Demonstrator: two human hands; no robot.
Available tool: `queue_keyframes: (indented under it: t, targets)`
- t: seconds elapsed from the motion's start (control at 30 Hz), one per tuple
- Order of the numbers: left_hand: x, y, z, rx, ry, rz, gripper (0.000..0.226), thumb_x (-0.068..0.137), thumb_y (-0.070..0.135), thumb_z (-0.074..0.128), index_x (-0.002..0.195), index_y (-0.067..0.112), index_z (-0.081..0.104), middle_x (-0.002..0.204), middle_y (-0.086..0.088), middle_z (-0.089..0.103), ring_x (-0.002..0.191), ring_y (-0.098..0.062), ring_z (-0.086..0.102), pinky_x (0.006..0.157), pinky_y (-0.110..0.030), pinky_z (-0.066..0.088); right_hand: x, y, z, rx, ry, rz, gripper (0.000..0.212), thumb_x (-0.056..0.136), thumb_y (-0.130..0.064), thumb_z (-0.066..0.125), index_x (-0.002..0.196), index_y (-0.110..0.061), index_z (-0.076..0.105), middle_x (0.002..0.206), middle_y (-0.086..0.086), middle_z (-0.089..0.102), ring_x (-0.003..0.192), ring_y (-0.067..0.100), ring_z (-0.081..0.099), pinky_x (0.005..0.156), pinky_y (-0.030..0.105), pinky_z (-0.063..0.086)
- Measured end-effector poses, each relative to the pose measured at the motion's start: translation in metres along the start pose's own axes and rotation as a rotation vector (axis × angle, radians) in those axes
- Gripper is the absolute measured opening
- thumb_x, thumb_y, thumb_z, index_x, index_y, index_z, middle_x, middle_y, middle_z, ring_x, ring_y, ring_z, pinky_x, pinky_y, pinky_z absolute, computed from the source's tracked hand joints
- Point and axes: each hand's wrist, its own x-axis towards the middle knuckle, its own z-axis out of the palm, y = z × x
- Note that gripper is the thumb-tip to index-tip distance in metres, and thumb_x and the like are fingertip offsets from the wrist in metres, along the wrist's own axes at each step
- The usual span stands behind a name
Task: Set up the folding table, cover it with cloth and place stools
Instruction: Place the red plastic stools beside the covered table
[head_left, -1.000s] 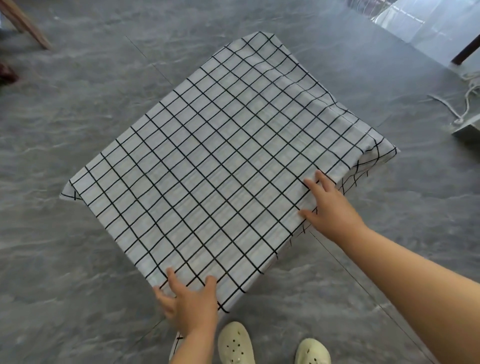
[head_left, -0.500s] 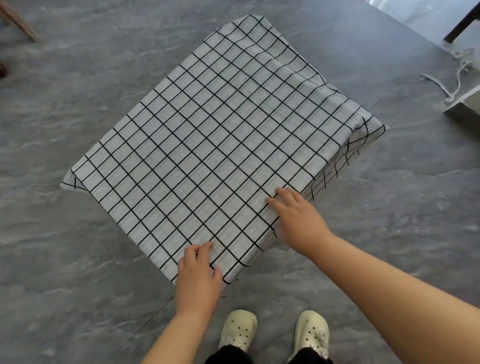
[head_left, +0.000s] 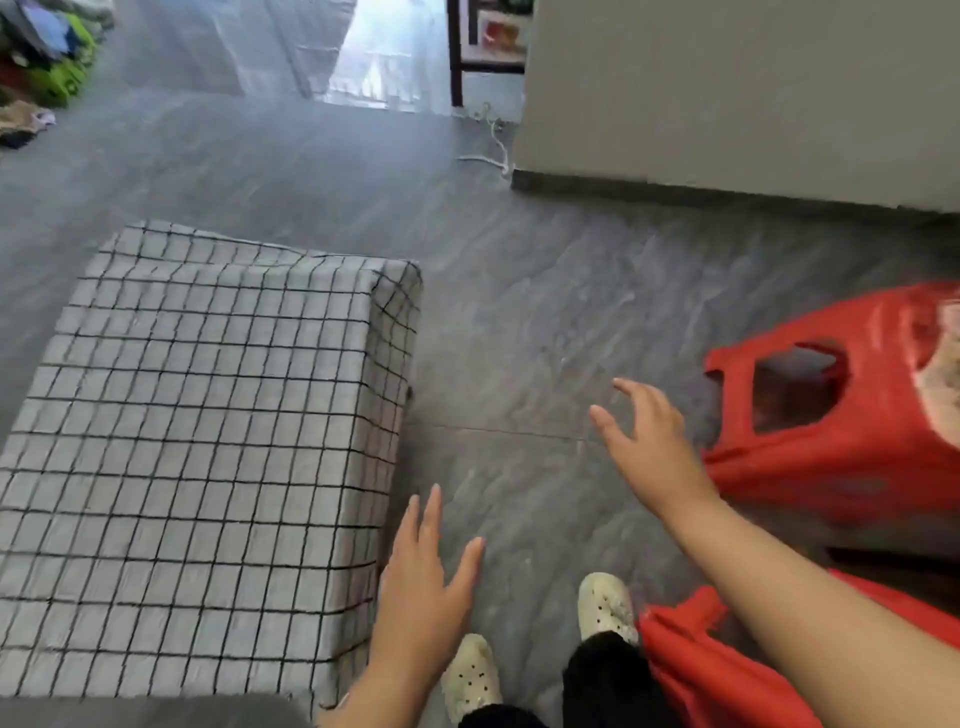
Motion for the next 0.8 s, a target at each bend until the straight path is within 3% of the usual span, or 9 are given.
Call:
queue_keyframes:
  t: [0.07,0.3,0.4,0.63,0.73,0.8]
  targets:
    - [-0.001,0.032,0.026,-0.004,-0.069,0.061,0.069,0.091,0.054,0.040,0.146,0.044,0.000,0.158,0.014,0.001,0.144,-0.007,0.008,0.114,-0.037,0.019,-0.021,0.045,-0.036,0.019,0.111,0.085,0.051,0.092,-0.029,0.058,0.134,-0.003,0.046,0.137,0.015,0.048,0.131,0.028,0.040,0.108,0.027,0.022]
    - [-0.028,0.137,0.171,0.061,-0.336,0.247,0.069,0.091,0.051,0.042,0.148,0.040,0.005,0.159,0.009,0.005,0.144,-0.007,0.007,0.112,-0.030,0.018,-0.109,0.223,-0.130,0.071,0.395,0.360,0.050,0.089,-0.029,0.062,0.127,0.001,0.052,0.129,0.020,0.054,0.123,0.033,0.047,0.106,0.033,0.030]
    - [-0.053,0.164,0.236,0.093,-0.485,0.312,0.071,0.091,0.048,0.046,0.149,0.035,0.007,0.159,0.004,0.006,0.145,-0.009,0.008,0.112,-0.028,0.016,-0.146,0.292,-0.148,0.089,0.420,0.536,0.053,0.089,-0.029,0.062,0.129,0.002,0.050,0.132,0.022,0.052,0.128,0.034,0.043,0.108,0.033,0.026]
    - [-0.113,0.186,0.346,0.289,-0.743,0.322,0.079,0.087,0.060,0.046,0.149,0.038,0.001,0.159,0.008,0.004,0.144,-0.009,0.013,0.114,-0.038,0.024,-0.259,0.419,-0.146,0.158,0.392,1.113,0.077,0.086,-0.046,0.060,0.141,0.001,0.035,0.146,0.030,0.032,0.141,0.037,0.021,0.116,0.043,0.018]
    - [-0.124,0.195,0.382,0.372,-0.796,0.306,0.085,0.084,0.062,0.049,0.149,0.039,-0.002,0.159,0.008,0.005,0.144,-0.011,0.015,0.113,-0.043,0.025,-0.294,0.453,-0.142,0.241,0.407,1.256,0.085,0.083,-0.050,0.061,0.143,0.000,0.030,0.146,0.031,0.029,0.139,0.041,0.022,0.115,0.047,0.021]
    - [-0.123,0.201,0.405,0.432,-0.805,0.292,0.089,0.083,0.063,0.050,0.150,0.037,-0.003,0.159,0.008,0.003,0.144,-0.013,0.016,0.111,-0.045,0.027,-0.310,0.479,-0.137,0.273,0.387,1.301,0.096,0.074,-0.064,0.058,0.141,0.001,0.035,0.145,0.030,0.032,0.137,0.040,0.025,0.113,0.047,0.024]
